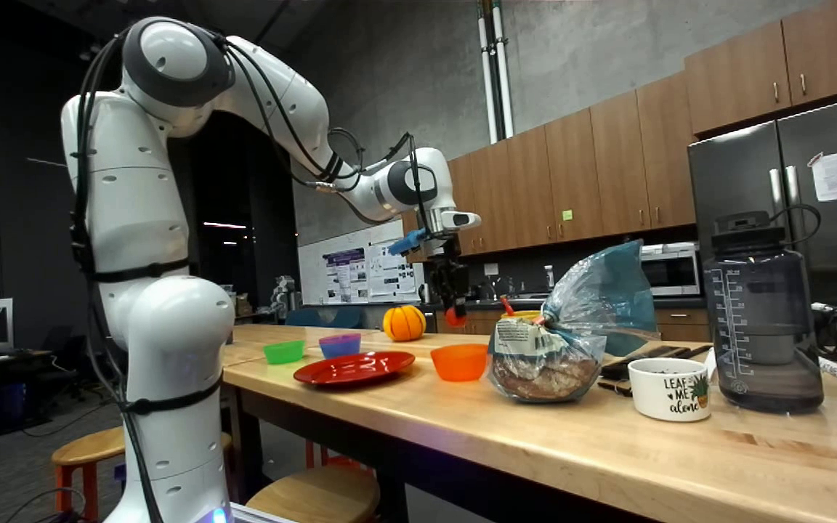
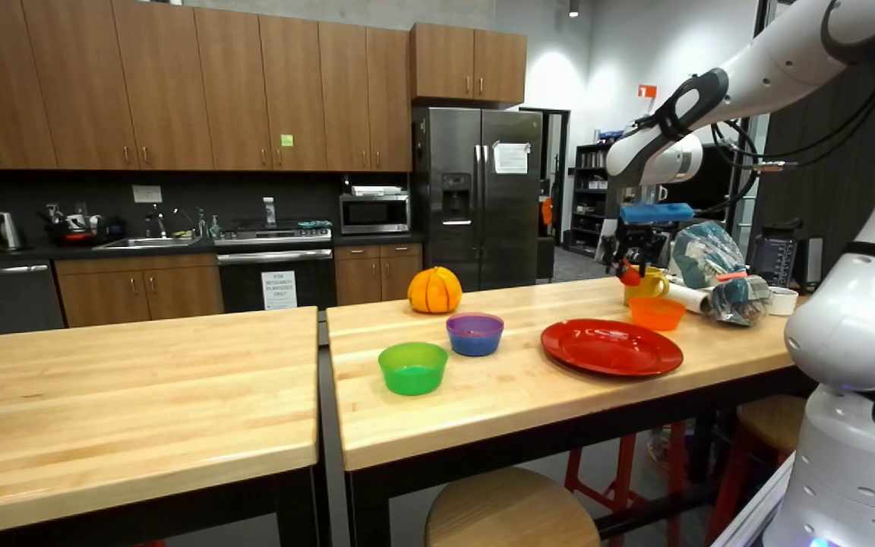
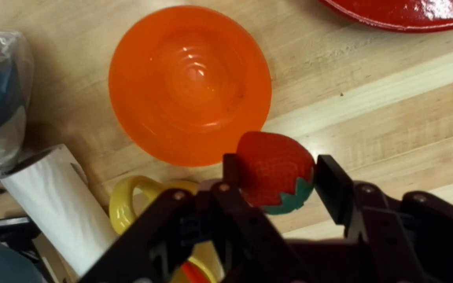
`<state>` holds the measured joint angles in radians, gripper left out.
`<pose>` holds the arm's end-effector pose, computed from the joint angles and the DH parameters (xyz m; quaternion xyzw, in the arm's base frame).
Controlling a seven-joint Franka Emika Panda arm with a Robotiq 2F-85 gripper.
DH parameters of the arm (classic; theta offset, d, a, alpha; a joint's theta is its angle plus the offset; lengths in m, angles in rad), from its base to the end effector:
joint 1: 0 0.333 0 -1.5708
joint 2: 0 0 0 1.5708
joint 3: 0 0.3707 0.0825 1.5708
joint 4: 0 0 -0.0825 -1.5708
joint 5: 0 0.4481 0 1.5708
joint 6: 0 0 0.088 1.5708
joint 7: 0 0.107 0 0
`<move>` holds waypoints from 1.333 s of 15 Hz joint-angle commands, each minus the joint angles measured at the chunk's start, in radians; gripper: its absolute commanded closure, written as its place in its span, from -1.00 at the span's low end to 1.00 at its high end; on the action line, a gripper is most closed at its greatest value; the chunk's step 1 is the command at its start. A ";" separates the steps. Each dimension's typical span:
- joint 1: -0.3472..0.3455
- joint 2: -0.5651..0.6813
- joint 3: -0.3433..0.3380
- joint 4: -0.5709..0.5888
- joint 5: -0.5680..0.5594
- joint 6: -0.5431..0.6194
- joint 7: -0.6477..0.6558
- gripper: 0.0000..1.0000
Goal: Put the strawberry in the orange bowl
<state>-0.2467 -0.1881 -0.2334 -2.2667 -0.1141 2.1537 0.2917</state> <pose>0.4752 -0.2567 0.4639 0.9367 -0.3472 0.0330 0.0302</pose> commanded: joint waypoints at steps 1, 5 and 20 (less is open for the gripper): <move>-0.013 -0.048 0.012 -0.030 -0.014 -0.042 0.007 0.47; -0.009 -0.017 0.010 -0.013 0.002 -0.028 -0.002 -0.03; -0.002 0.004 0.020 0.006 0.014 -0.022 0.003 -1.00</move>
<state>-0.2461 -0.1979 -0.2215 -2.2797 -0.1132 2.1293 0.2910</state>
